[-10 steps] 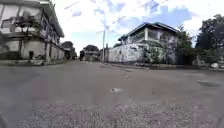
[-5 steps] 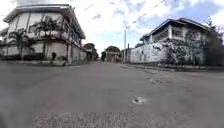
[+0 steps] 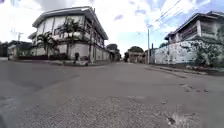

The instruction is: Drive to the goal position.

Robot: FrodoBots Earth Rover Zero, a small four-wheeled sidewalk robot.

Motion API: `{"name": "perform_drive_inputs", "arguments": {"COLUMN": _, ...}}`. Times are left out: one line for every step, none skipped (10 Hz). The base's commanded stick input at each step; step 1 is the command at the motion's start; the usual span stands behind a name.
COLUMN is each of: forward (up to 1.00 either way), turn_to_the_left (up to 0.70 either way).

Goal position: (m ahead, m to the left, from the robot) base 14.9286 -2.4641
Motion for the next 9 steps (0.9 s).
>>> {"name": "perform_drive_inputs", "arguments": {"forward": 1.0, "turn_to_the_left": 0.0}}
{"name": "perform_drive_inputs", "arguments": {"forward": 1.0, "turn_to_the_left": 0.0}}
{"name": "perform_drive_inputs", "arguments": {"forward": 1.0, "turn_to_the_left": 0.0}}
{"name": "perform_drive_inputs", "arguments": {"forward": 1.0, "turn_to_the_left": 0.0}}
{"name": "perform_drive_inputs", "arguments": {"forward": 1.0, "turn_to_the_left": 0.0}}
{"name": "perform_drive_inputs", "arguments": {"forward": 1.0, "turn_to_the_left": 0.0}}
{"name": "perform_drive_inputs", "arguments": {"forward": 1.0, "turn_to_the_left": 0.0}}
{"name": "perform_drive_inputs", "arguments": {"forward": 1.0, "turn_to_the_left": 0.0}}
{"name": "perform_drive_inputs", "arguments": {"forward": 1.0, "turn_to_the_left": 0.0}}
